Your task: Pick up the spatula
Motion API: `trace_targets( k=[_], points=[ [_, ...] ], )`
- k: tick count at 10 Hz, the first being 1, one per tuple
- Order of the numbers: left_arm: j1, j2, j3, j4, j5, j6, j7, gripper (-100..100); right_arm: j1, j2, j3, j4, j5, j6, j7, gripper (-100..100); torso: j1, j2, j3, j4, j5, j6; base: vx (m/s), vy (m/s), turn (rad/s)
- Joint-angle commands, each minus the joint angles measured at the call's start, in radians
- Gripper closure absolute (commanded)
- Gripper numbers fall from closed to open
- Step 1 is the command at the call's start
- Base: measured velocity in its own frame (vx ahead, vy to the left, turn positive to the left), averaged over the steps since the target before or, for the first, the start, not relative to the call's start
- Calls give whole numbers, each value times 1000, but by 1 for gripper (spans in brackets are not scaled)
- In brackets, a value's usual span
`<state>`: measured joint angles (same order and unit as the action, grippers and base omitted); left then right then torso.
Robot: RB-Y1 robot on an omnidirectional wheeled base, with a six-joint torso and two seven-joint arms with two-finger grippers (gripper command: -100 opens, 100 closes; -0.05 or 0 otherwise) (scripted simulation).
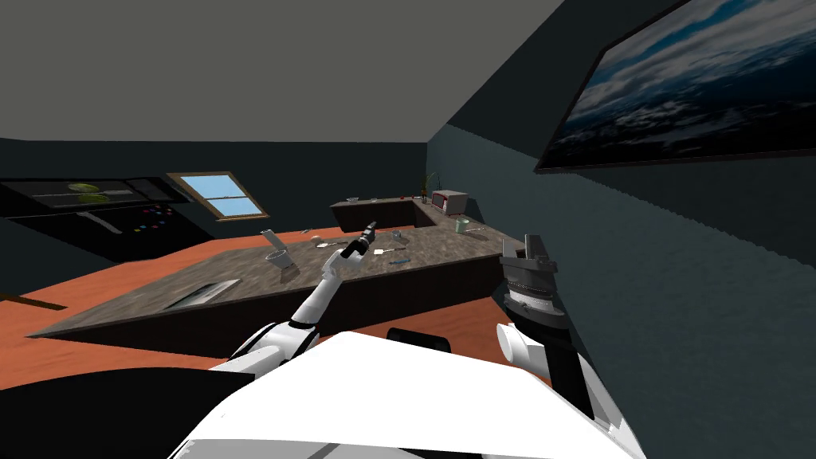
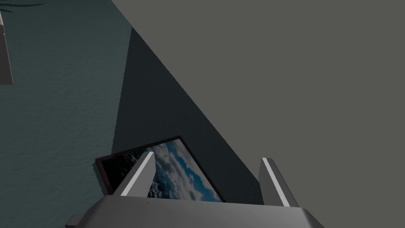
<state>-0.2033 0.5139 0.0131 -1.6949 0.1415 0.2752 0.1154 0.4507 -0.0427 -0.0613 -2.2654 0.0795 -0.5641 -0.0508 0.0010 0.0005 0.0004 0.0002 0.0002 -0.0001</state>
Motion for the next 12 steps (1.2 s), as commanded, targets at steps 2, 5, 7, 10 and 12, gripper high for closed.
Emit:
trace_targets(
  k=[2, 5, 7, 10, 12],
  points=[
    [-73, 24, 9, 87, 14, 75, 23, -100, 0, 0, 0, 0, 0, 0, 0, 0, 0, 0, 0, 0, 0, -1, -19, 8, -169],
    [-116, 45, 19, 152, 28, 146, 40, -100, 0, 0, 0, 0, 0, 0, 0, 0, 1, 0, 0, 0, 0, -1, -10, 7, -97],
    [-116, 45, 19, 163, 28, 180, 40, -100, 0, 0, 0, 0, 0, 0, 0, 0, 1, 0, 0, 0, 0, -1, -7, 11, -63],
    [-157, 64, 29, 221, 42, 250, 58, -100, 0, 0, 0, 0, 0, 0, 0, 0, 1, 0, 0, 0, 0, -1, -7, 10, -110],
    [-197, 83, 40, 279, 57, 320, 75, -100, 0, 0, 0, 0, 0, 0, 0, 0, 1, -1, 0, 0, 0, 0, -3, 16, -167]
  ],
)
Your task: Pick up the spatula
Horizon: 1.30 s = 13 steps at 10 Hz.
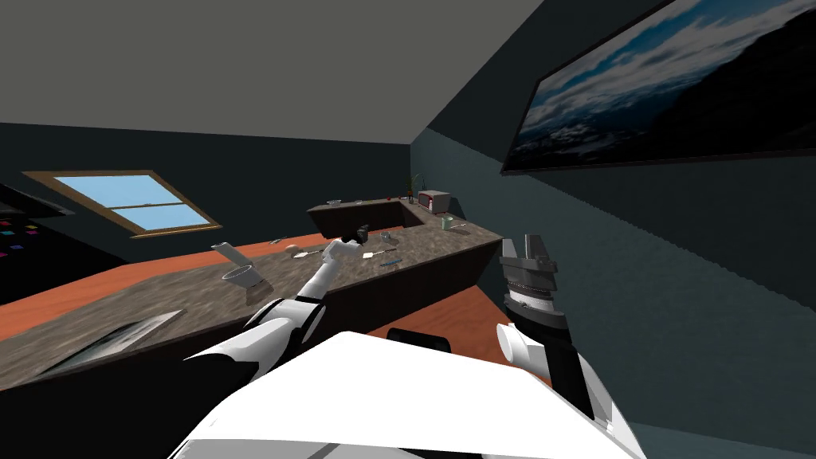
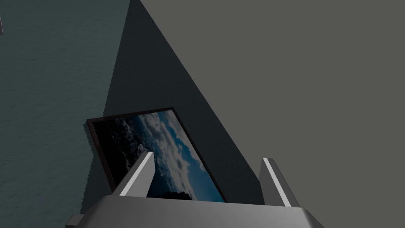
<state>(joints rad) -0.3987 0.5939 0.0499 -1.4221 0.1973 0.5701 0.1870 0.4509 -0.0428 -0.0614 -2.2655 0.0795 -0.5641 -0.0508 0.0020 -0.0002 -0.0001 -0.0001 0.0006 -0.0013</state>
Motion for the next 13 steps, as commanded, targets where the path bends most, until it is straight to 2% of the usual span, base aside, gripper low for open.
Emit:
trace_targets(
  k=[1, 3, 4, 6, 7, 8, 9, 11, 12, 13],
  points=[
    [-40, 19, 14, 50, 17, 50, 21, -100, 0, 0, 0, 0, 0, 0, 0, 0, 0, 0, 0, 0, 0, 0, -6, 24, -203],
    [-40, 19, 14, 65, 17, 95, 21, -100, 0, 0, 0, 0, 0, 0, 0, 0, 0, 0, 0, 0, 0, 0, -3, 17, -56],
    [-77, 35, 26, 116, 33, 125, 38, -100, 0, 0, 0, 0, 0, 0, 0, 0, 0, 0, 0, 0, 0, 0, 1, 11, -232],
    [-77, 35, 26, 123, 33, 165, 38, -100, 0, 0, 0, 0, 0, 0, 0, 0, 0, 0, 0, 0, 0, 0, 0, 18, -50],
    [-112, 49, 39, 164, 50, 209, 55, -100, 0, 0, 0, 0, 0, 0, 0, 0, 0, 0, 0, 0, 0, -1, -1, 17, -189],
    [-112, 49, 39, 181, 50, 235, 55, -100, 0, 0, 0, 0, 0, 0, 0, 0, 0, 0, 0, 0, 0, 1, 1, 28, -143],
    [-145, 62, 52, 228, 67, 259, 72, -100, 0, 0, 0, 0, 0, 0, 0, 0, 0, 0, 0, 0, 0, 0, 3, 35, -220],
    [-145, 62, 52, 239, 67, 303, 72, -100, 0, 0, 0, 0, 0, 0, 0, 0, 1, 0, 0, 0, 0, -1, 3, 22, -44],
    [-176, 73, 65, 281, 84, 337, 89, -100, 0, 0, 0, 0, 0, 0, 0, 0, 0, 0, 0, 0, 0, -1, 2, 22, -217],
    [-176, 73, 65, 295, 84, 366, 89, -100, 0, 0, 0, 0, 0, 0, 0, 0, 0, 0, 0, 0, 0, 1, 4, 33, -139]
  ],
)
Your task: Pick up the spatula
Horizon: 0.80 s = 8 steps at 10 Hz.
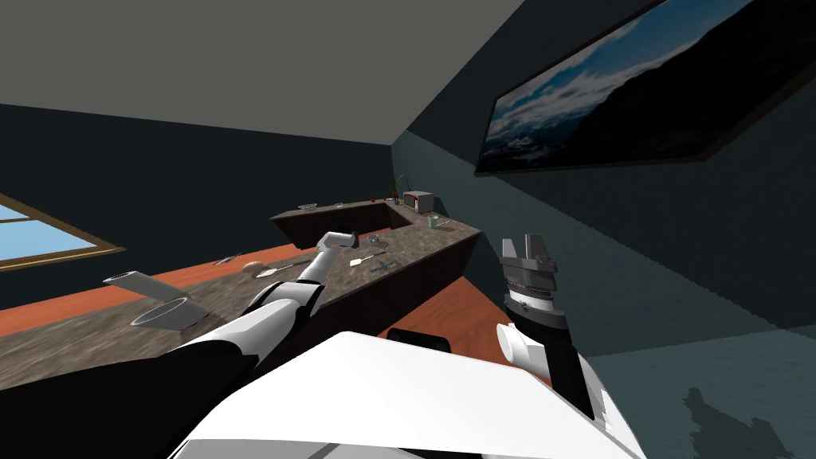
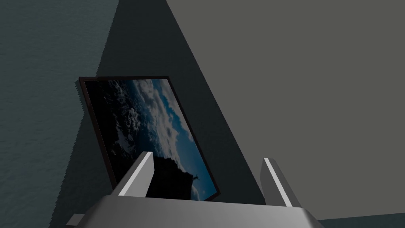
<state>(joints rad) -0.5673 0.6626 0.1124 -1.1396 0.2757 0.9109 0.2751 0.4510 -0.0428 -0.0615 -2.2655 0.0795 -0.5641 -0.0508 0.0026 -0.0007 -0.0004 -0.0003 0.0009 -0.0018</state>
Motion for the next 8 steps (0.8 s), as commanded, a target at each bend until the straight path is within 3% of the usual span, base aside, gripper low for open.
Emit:
trace_targets(
  k=[1, 4, 7, 8],
  points=[
    [-7, 5, 2, 13, 5, 30, 1, -100, 0, 0, 0, 0, 0, 0, 0, 0, 0, 0, 0, 0, 0, 0, 2, 16, 28],
    [-61, 23, 29, 112, 39, 122, 32, -100, 0, 0, 0, 0, 0, 0, 0, 0, 0, 0, 0, 0, 0, 0, 7, 29, -179],
    [-85, 30, 42, 174, 56, 211, 47, -100, 0, 0, 0, 0, 0, 0, 0, 0, 1, 0, 0, 0, 0, 0, 3, 44, -125],
    [-85, 30, 42, 174, 56, 219, 47, -100, 0, 0, 0, 0, 0, 0, 0, 0, 1, 0, 0, 0, 0, 0, 3, 18, 11]
  ],
)
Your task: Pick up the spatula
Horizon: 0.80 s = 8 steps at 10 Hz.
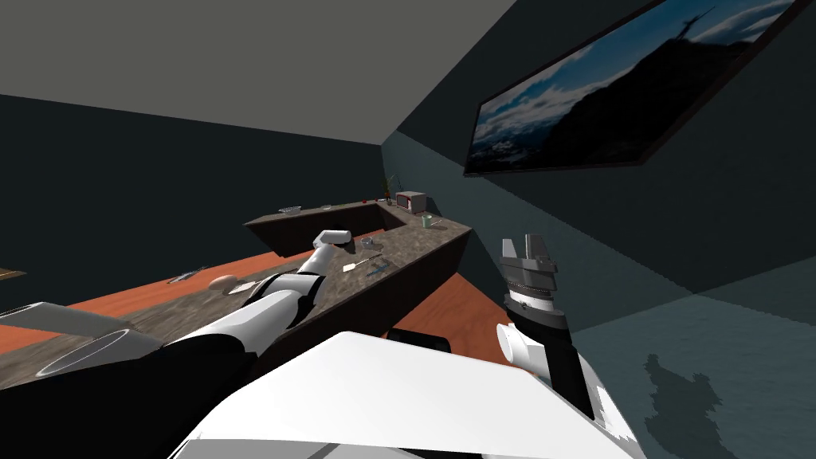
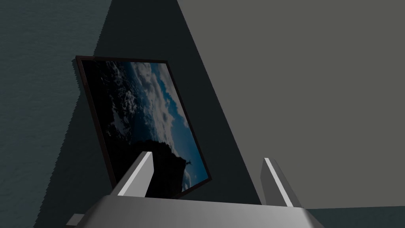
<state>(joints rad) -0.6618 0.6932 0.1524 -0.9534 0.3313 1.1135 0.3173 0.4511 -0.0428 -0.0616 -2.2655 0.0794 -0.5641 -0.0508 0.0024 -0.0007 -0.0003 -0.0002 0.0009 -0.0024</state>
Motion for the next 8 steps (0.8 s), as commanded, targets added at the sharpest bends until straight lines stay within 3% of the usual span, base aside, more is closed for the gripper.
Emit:
trace_targets(
  k=[1, 2, 7, 8],
  points=[
    [-11, 5, 15, 37, 16, 50, 19, -100, 0, 0, 0, 0, 0, 0, 0, 0, 0, 0, 0, 0, 0, 0, 11, 25, -168],
    [-11, 5, 15, 37, 16, 74, 19, -100, 0, 0, 0, 0, 0, 0, 0, 0, 0, 0, 0, 0, 0, 1, 9, 33, -118],
    [-59, 16, 50, 160, 60, 220, 57, -100, 0, 0, 0, 0, 0, 0, 0, 0, 1, 0, 0, 0, 0, 0, 6, 44, -131],
    [-59, 16, 50, 171, 60, 228, 57, -100, 0, 0, 0, 0, 0, 0, 0, 0, 1, -1, 0, 0, 0, 1, 6, 40, -83]
  ],
)
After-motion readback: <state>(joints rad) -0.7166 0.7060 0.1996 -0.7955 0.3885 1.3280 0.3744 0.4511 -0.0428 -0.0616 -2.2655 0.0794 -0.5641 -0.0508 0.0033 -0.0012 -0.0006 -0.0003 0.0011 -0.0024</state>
